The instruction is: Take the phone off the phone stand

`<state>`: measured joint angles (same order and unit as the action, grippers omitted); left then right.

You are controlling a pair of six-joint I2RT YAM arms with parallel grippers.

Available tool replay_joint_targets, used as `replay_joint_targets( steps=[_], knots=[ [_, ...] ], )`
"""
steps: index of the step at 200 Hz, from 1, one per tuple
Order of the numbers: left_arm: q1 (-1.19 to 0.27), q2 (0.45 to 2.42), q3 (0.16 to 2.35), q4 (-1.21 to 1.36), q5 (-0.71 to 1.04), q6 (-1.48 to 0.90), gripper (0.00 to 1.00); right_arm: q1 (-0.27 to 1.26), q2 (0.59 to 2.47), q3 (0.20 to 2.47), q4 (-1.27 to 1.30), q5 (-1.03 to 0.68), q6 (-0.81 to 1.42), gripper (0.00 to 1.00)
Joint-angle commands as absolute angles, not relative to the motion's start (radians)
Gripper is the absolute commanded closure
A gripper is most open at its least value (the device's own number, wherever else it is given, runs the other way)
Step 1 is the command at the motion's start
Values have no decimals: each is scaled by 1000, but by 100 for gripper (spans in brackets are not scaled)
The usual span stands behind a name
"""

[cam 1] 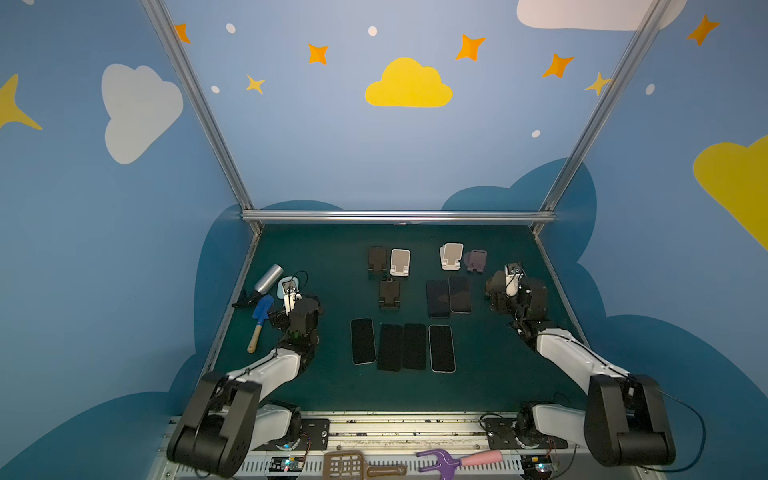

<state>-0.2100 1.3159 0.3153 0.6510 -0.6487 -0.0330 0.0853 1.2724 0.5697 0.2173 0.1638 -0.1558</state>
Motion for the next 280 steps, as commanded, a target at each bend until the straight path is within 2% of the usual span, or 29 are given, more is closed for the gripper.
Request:
replay_joint_targets(
  steps=[1, 15, 29, 49, 92, 124, 146, 168, 183, 195, 207, 222, 239, 255, 280],
  knots=[
    [-170, 1410, 352, 810, -522, 8, 0, 67, 1267, 638, 190, 81, -114, 8],
    [-107, 1477, 388, 807, -385, -28, 0, 48, 1238, 600, 243, 57, -57, 8],
    [-78, 1461, 432, 682, -313, -28, 0, 43, 1231, 561, 303, 27, -119, 8],
    [-31, 1500, 431, 707, -251, -65, 0, 43, 1221, 590, 200, 26, -84, 8],
    [-12, 1514, 417, 739, -237, -80, 0, 43, 1203, 589, 173, 21, -46, 8],
    [-12, 1514, 417, 739, -236, -80, 0, 8, 1206, 589, 132, -54, -2, 8],
    [-12, 1514, 417, 739, -236, -80, 0, -1, 1217, 513, 311, -84, -4, 8],
    [-11, 1514, 417, 739, -236, -80, 0, 0, 1312, 554, 293, -112, 42, 8],
    [-12, 1514, 417, 739, -236, -80, 0, 33, 1407, 471, 488, -75, 6, 7],
    [-12, 1515, 418, 739, -236, -80, 0, 55, 1484, 406, 755, -67, -94, 5],
    [-11, 1514, 419, 738, -236, -80, 0, 47, 1531, 407, 826, 19, 6, 5],
    [-13, 1516, 419, 738, -235, -80, 0, 31, 1502, 443, 708, 0, 29, 5],
    [-12, 1516, 420, 737, -236, -80, 0, 30, 1458, 580, 340, 6, 70, 5],
    [-12, 1517, 422, 735, -236, -80, 0, 28, 1462, 539, 438, -4, 16, 5],
    [-12, 1521, 425, 732, -236, -81, 0, 31, 1457, 559, 386, 9, 66, 5]
  ],
)
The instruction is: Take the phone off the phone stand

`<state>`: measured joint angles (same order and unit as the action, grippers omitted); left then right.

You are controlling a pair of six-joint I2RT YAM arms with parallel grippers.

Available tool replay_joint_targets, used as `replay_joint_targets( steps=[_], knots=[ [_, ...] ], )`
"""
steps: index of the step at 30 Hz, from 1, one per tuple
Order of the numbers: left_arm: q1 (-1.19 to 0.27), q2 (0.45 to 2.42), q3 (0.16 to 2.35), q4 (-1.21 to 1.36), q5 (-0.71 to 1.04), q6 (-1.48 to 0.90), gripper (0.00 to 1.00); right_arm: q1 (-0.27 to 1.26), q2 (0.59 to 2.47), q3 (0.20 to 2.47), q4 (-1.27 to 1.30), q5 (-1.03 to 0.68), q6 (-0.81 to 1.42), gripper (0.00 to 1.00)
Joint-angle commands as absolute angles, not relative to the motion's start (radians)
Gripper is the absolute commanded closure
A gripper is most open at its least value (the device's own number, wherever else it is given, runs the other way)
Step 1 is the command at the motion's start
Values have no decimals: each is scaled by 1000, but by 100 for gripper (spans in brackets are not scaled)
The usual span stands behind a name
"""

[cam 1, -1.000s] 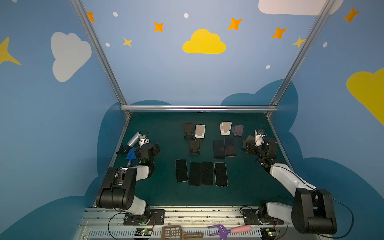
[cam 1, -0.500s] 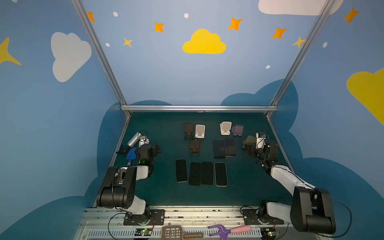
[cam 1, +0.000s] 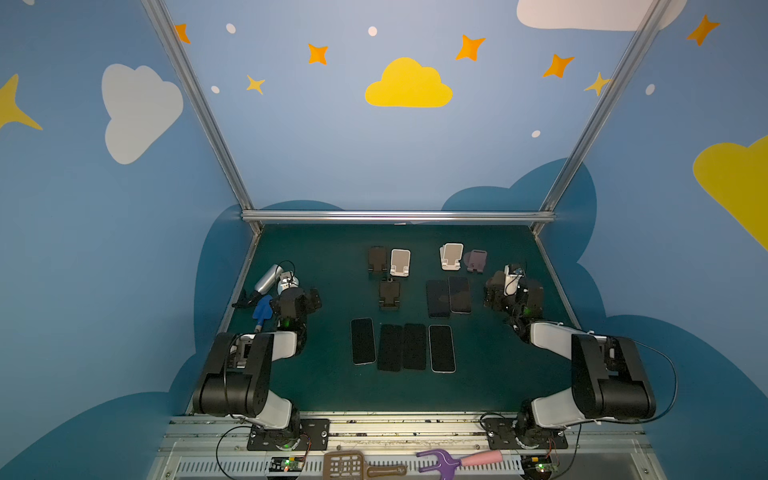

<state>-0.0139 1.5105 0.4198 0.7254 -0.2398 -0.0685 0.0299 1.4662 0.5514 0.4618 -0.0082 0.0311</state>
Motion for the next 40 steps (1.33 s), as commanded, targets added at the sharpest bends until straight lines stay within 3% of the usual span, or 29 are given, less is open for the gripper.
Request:
replay_joint_targets(
  steps=[1, 40],
  knots=[
    [-12, 1521, 426, 732, -236, -81, 0, 31, 1457, 560, 387, 8, 66, 5],
    [-12, 1517, 415, 747, -209, -70, 0, 39, 1457, 564, 377, 28, 66, 5]
  ],
)
